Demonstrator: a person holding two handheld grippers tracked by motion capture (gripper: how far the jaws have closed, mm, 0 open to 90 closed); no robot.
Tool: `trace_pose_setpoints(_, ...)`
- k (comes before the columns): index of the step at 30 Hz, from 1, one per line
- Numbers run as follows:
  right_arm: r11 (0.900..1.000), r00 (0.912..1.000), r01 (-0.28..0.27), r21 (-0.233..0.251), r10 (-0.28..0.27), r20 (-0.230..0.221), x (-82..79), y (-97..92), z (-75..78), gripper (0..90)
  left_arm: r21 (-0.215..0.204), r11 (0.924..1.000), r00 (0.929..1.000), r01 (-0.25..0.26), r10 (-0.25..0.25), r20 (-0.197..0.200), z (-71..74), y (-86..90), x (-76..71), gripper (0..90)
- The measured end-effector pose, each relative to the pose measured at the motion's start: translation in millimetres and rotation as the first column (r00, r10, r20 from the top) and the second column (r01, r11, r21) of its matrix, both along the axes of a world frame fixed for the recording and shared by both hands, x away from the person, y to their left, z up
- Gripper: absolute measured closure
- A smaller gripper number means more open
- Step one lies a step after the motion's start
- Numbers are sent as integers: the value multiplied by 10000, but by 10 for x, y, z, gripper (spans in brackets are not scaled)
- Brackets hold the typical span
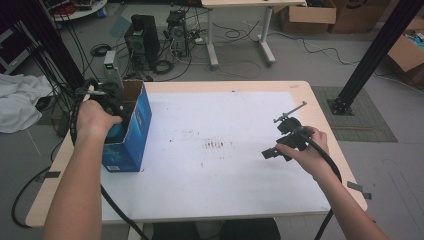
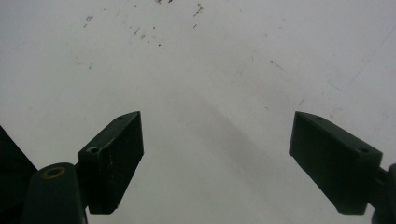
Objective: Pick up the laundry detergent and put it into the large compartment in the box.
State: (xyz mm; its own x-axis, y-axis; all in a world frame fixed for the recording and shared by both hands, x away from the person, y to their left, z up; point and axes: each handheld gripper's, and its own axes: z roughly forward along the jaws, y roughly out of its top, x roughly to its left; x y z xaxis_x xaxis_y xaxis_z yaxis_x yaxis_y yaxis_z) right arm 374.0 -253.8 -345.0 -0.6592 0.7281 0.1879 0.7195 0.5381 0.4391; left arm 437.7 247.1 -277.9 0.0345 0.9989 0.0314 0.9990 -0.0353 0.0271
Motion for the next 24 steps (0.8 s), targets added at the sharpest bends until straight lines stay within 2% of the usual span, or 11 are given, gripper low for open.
trace_pose_setpoints(24,10000,10000,49,16,-49,29,-19,-38,7,176,201,9998,9998,91,-94,151,-5,-11,-13,374)
